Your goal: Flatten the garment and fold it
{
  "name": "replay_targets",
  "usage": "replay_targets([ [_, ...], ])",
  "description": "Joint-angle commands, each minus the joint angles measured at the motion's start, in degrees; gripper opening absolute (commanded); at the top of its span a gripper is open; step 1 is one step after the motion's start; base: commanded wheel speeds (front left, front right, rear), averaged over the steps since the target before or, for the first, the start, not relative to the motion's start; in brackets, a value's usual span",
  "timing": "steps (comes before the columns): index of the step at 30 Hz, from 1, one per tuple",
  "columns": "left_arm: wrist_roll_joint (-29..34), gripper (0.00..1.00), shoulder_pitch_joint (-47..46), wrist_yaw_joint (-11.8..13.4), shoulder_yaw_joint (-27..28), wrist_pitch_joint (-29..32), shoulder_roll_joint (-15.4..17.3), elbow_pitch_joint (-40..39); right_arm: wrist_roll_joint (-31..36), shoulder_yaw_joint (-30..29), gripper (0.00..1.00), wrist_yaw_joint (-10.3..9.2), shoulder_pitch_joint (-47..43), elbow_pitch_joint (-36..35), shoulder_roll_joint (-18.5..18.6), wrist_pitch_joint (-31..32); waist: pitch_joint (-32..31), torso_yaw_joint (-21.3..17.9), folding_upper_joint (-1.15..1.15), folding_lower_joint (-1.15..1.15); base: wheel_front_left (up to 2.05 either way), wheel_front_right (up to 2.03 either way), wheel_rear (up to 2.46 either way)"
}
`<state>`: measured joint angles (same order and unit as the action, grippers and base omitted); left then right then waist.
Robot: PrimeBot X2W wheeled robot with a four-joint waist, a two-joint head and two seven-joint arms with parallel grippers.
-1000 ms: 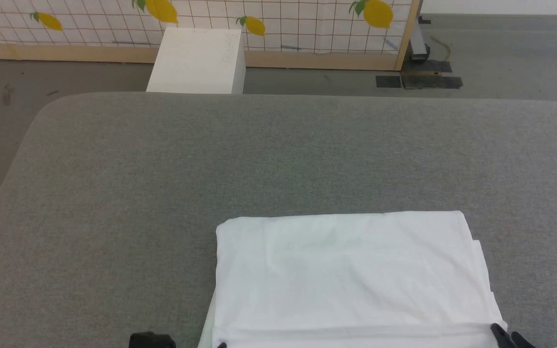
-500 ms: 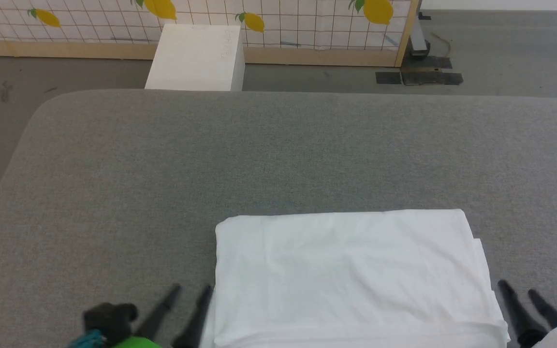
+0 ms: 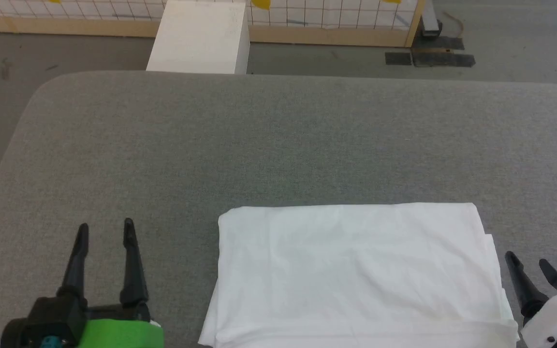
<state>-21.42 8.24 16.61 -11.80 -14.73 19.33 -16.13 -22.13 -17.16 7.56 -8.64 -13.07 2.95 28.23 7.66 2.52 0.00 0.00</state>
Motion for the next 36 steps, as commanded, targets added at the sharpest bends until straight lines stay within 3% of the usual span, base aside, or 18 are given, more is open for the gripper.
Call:
replay_targets([
  [1,1.27,1.0,0.86,-0.72,0.21,-0.25,-1.28,0.49,0.65,0.0,1.0,-0.08,1.49,1.22,0.62,0.83,1.06,0.56,0.0,0.0,0.0,0.0,0.0],
  [11,3.97,1.0,0.03,-6.53,2.27,-0.26,-5.77,2.91,-0.31,-0.76,1.0,-0.08,4.79,9.41,1.64,7.32,4.41,3.92,0.0,0.0,0.0,0.0,0.0],
  [23,5.27,1.0,-0.06,-10.4,4.23,-0.27,-7.57,4.84,-2.12,-1.24,0.98,-0.08,5.7,16.56,1.25,8.84,4.4,5.51,0.0,0.0,0.0,0.0,0.0],
  [24,5.25,1.0,0.05,-10.58,4.34,-0.27,-7.56,4.96,-2.26,-1.22,0.53,-0.08,5.82,17.18,1.15,8.95,4.24,5.44,0.0,0.0,0.0,0.0,0.0],
  [25,5.27,1.0,0.17,-10.8,4.43,-0.27,-7.47,5.09,-2.33,-0.87,0.34,-0.08,5.99,17.94,1.1,9.03,3.99,5.32,0.0,0.0,0.0,0.0,0.0],
  [26,5.27,1.0,0.26,-10.95,4.5,-0.27,-7.41,5.18,-2.39,-0.83,0.0,-0.08,6.17,18.43,1.07,8.82,3.81,5.22,0.0,0.0,0.0,0.0,0.0],
  [36,4.59,1.0,0.88,-11.77,4.56,-0.27,-7.15,5.88,-1.13,-1.85,0.0,-0.08,9.28,19.2,2.48,6.91,1.13,3.49,0.0,0.0,0.0,0.0,0.0],
])
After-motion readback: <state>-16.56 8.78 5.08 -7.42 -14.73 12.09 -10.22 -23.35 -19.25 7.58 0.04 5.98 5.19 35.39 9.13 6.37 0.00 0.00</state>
